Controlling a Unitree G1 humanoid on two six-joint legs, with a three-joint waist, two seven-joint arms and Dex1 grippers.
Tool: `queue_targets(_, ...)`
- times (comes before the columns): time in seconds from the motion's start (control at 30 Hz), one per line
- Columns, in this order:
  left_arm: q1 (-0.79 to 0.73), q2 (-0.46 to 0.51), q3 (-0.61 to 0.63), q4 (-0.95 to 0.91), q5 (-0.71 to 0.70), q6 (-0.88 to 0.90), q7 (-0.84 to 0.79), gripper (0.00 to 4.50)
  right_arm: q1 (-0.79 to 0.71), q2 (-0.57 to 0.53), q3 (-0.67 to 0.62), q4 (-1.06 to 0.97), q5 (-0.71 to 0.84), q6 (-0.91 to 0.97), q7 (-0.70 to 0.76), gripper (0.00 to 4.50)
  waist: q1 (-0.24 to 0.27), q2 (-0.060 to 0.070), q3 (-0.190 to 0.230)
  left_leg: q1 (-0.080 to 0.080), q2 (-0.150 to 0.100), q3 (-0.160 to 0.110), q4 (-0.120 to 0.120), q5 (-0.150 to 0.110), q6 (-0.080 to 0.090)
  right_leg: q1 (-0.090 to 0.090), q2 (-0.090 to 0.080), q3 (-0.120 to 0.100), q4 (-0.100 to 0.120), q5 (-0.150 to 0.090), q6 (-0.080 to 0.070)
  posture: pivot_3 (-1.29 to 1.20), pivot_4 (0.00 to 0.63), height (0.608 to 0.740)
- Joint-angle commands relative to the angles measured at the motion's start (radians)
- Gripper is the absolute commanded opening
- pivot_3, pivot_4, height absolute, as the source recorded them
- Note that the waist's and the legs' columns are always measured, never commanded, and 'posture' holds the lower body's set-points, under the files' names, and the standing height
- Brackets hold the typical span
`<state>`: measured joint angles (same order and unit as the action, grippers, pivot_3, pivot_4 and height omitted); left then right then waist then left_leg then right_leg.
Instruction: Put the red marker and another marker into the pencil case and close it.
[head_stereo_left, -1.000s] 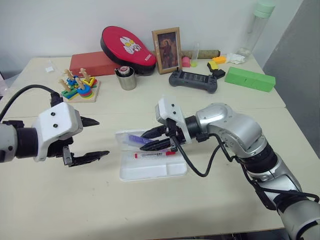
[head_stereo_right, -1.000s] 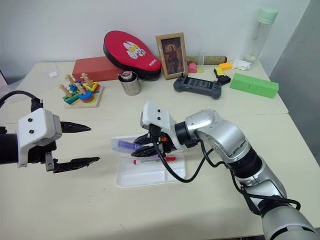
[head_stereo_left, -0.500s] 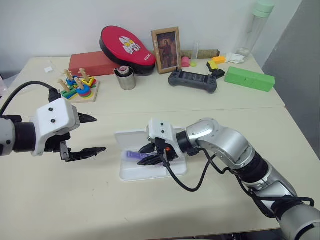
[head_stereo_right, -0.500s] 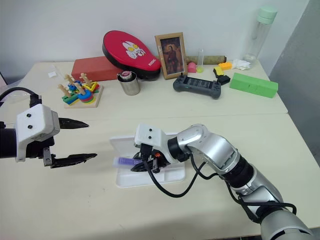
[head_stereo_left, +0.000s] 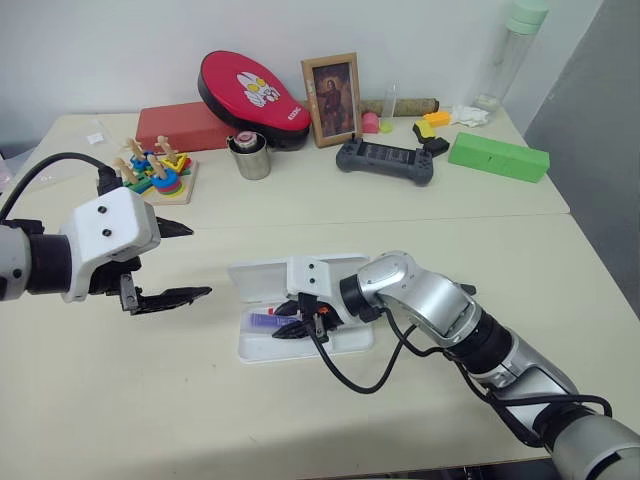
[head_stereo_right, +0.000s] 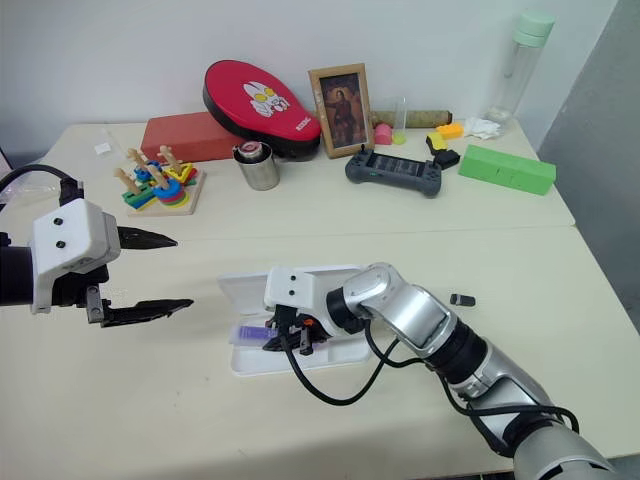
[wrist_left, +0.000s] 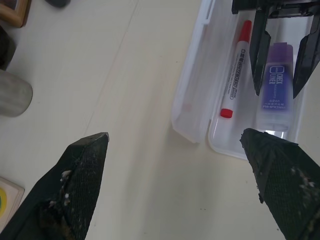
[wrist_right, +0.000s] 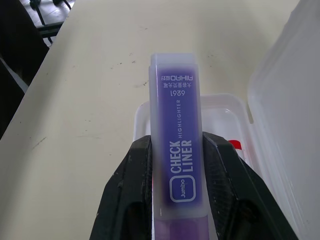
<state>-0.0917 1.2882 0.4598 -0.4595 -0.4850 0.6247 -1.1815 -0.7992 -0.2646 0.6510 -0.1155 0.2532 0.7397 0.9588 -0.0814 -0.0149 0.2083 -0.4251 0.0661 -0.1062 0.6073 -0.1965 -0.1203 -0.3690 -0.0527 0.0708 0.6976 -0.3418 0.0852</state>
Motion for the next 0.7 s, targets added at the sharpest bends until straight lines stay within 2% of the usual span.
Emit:
queue_targets(0.03, -0.02, 0.021, 0.004, 0.004, 0.01, -0.014, -0.006, 4.5, 0.01, 0.0, 0.006, -0.021, -0.005, 0.0, 0.018, 1.05, 0.0, 0.0, 0.0, 0.0, 0.0, 0.0, 0.0, 0.0, 0.0, 0.0, 0.0, 0.0, 0.0, 0.0, 0.0, 0.0, 0.15, 0.74)
queue_targets(0.3, -0.042, 0.013, -0.017, 0.015, 0.016, -0.023, -0.001, 4.5, 0.011, -0.014, -0.012, -0.047, 0.017, 0.046, 0.036, 1.05, 0.0, 0.0, 0.0, 0.0, 0.0, 0.0, 0.0, 0.0, 0.0, 0.0, 0.0, 0.0, 0.0, 0.0, 0.0, 0.0, 0.15, 0.74)
queue_targets(0.37, -0.044, 0.011, -0.019, 0.017, 0.016, -0.024, 0.0, 4.5, 0.012, -0.015, -0.015, -0.053, 0.019, 0.06, 0.037, 1.75, 0.0, 0.0, 0.0, 0.0, 0.0, 0.0, 0.0, 0.0, 0.0, 0.0, 0.0, 0.0, 0.0, 0.0, 0.0, 0.0, 0.15, 0.74)
queue_targets(0.4, -0.044, 0.011, -0.019, 0.017, 0.017, -0.024, 0.0, 4.5, 0.012, -0.015, -0.015, -0.054, 0.018, 0.064, 0.037, 1.89, 0.0, 0.0, 0.0, 0.0, 0.0, 0.0, 0.0, 0.0, 0.0, 0.0, 0.0, 0.0, 0.0, 0.0, 0.0, 0.0, 0.15, 0.74)
queue_targets(0.7, -0.054, 0.006, -0.028, 0.02, 0.016, -0.025, 0.009, 4.5, -0.002, -0.007, -0.034, -0.04, 0.013, 0.065, 0.028, 4.07, 0.0, 0.0, 0.0, 0.0, 0.0, 0.0, 0.0, 0.0, 0.0, 0.0, 0.0, 0.0, 0.0, 0.0, 0.0, 0.0, 0.15, 0.74)
